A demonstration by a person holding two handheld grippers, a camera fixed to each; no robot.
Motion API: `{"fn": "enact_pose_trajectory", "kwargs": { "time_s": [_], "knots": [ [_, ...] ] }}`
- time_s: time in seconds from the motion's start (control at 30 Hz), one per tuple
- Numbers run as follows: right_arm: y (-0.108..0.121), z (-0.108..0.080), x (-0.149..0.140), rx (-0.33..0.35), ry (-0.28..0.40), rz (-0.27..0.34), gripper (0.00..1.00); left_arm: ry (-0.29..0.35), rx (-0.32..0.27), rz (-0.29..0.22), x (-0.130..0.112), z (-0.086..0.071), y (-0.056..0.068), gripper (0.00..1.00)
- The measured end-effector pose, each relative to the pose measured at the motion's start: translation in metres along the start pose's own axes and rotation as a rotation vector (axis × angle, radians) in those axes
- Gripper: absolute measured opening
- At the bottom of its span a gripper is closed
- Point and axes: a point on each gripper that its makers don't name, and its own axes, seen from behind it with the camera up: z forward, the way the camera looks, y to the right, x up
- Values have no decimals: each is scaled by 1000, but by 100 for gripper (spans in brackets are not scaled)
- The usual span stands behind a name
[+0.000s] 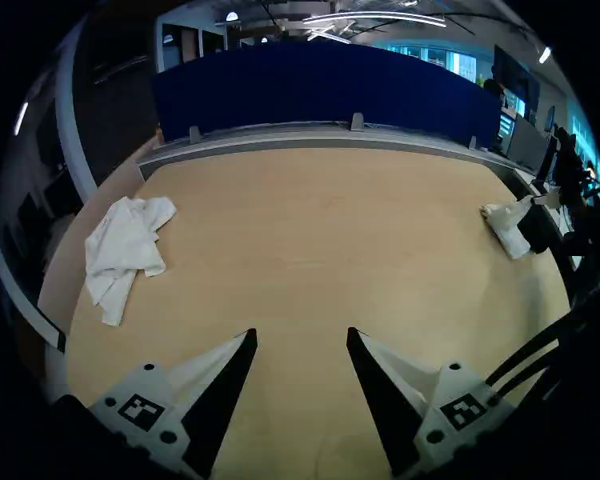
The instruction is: Fold towel
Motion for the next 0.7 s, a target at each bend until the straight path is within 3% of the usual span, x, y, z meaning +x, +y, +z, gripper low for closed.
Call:
{"fn": "enact_pose_trajectory", "kwargs": {
  "time_s": [0.37,0.7],
  "knots": [
    [2,7,-67,-53,-106,49,7,4,5,27,0,-7,-1,83],
    [6,12,-83,-93,-128,61,7,13,-2,49,4,-8,4,83]
  ]
}}
